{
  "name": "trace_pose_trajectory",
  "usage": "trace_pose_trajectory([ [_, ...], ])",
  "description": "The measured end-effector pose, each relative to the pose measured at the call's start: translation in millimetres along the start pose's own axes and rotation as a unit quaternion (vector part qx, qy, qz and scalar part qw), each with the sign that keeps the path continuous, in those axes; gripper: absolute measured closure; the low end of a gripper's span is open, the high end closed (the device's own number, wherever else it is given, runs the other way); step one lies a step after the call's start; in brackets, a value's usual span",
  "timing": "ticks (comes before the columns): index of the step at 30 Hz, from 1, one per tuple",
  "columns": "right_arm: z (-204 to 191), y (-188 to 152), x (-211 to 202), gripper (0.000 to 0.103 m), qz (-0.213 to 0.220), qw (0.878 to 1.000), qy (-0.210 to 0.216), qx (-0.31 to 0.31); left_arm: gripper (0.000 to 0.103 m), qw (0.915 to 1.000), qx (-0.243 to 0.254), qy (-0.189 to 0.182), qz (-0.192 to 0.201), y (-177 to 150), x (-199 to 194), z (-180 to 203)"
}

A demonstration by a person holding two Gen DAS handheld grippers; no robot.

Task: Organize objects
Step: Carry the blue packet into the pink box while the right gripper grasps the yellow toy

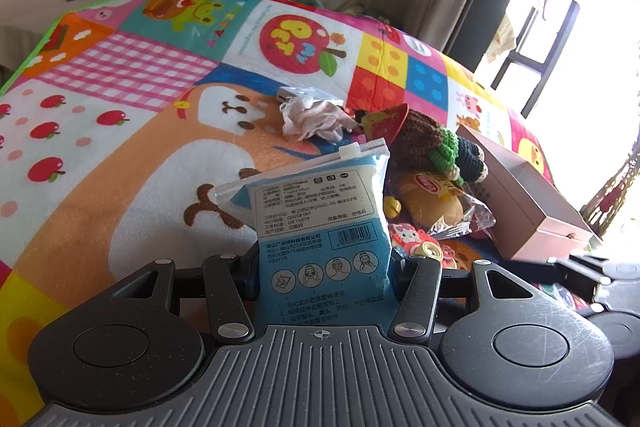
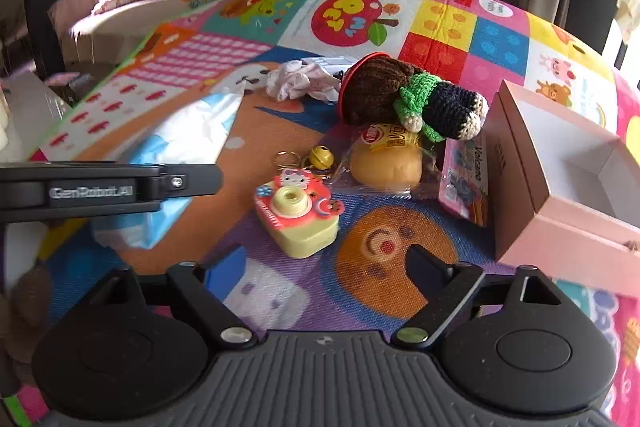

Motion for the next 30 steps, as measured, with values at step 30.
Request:
trace_pose_trajectory([
  [30, -5, 1, 8, 0.046, 0.034, 0.997, 0.05, 0.051, 0.045, 0.9996, -0.027, 0.0, 0.003, 1, -2, -8],
])
Point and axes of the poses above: each gripper's, at about its wrist camera, not at the fingertips, and x roughly the way its jaws point, z to its right, y to its top, the point moved 10 cm from there along x, roughly the way its jaws point, and after that the axes turned 4 degrees about y, right-handed, at the moved point
